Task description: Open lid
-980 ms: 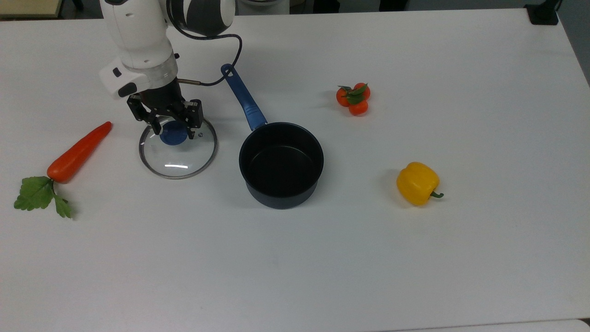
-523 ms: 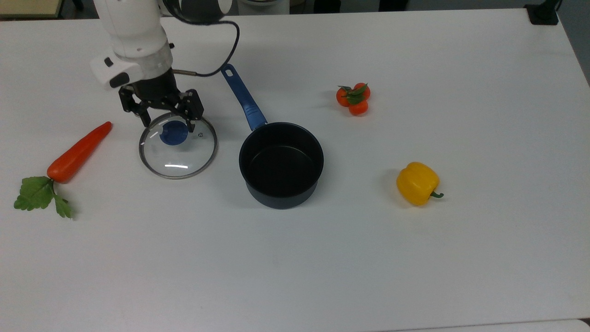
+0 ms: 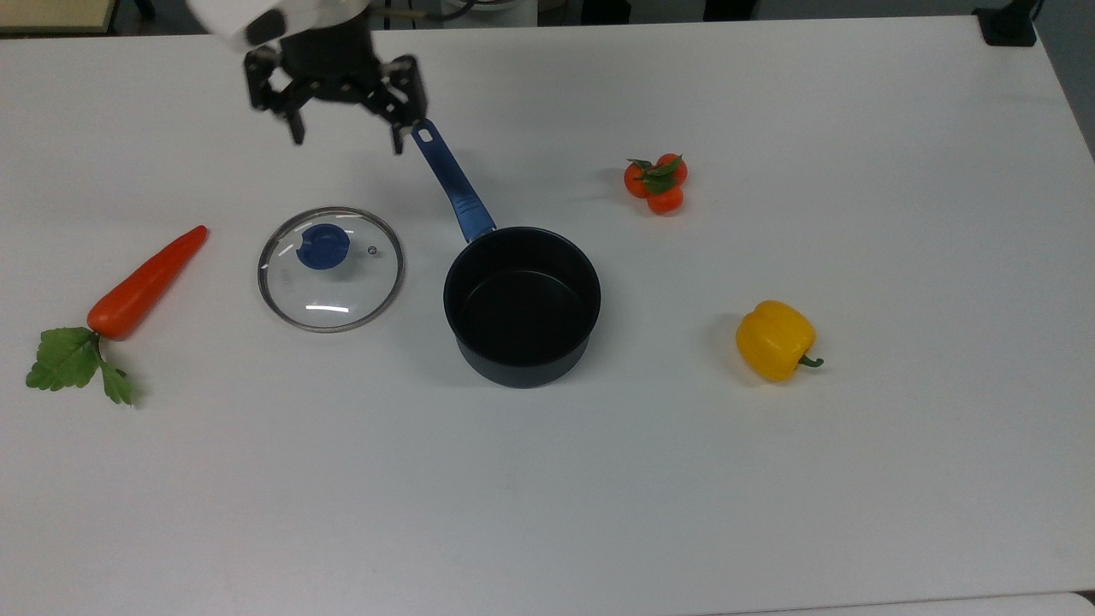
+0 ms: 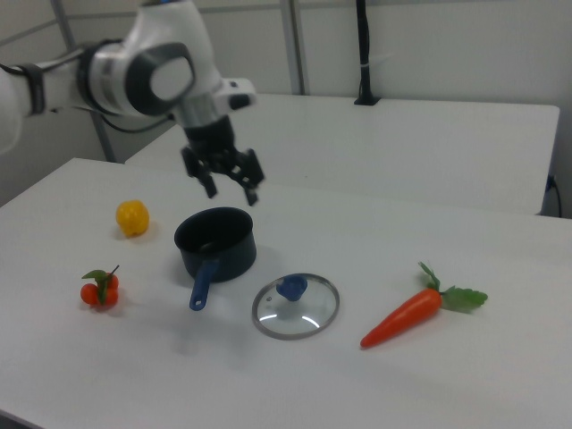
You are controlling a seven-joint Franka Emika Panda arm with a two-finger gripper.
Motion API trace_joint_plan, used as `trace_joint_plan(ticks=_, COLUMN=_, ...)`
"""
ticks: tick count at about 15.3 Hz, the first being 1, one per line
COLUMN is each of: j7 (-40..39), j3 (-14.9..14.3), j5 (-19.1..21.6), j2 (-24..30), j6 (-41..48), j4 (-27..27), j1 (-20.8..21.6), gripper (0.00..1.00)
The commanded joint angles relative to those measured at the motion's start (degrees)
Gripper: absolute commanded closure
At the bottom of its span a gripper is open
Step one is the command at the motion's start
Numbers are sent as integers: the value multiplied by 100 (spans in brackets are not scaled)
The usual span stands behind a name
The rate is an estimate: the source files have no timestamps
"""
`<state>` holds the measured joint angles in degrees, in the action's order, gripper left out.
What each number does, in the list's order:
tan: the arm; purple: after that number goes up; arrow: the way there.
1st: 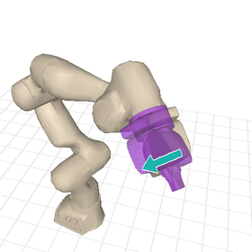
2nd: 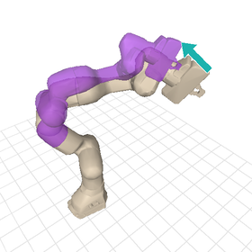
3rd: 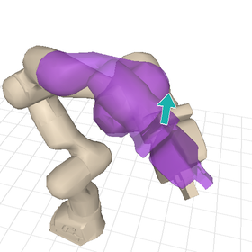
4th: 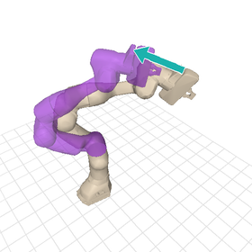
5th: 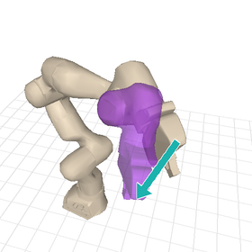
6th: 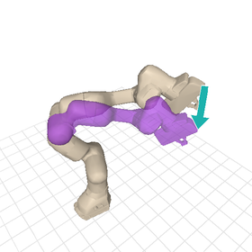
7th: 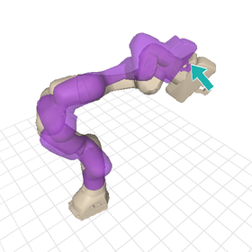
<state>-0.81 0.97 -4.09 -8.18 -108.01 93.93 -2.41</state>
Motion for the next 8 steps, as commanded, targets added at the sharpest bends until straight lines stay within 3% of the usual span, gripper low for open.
trace_joint_plan(ticks=1, j7=494, j3=-70, j5=-171, j2=509, j6=867, j4=-59, j1=653, gripper=0)
trace_joint_plan(ticks=4, j7=494, j3=-123, j5=-162, j2=879, j6=1579, j4=-51, j1=1040, gripper=0)
trace_joint_plan(ticks=8, j7=494, j3=-308, j5=-101, j2=941, j6=1721, j4=-59, j1=1068, gripper=0)
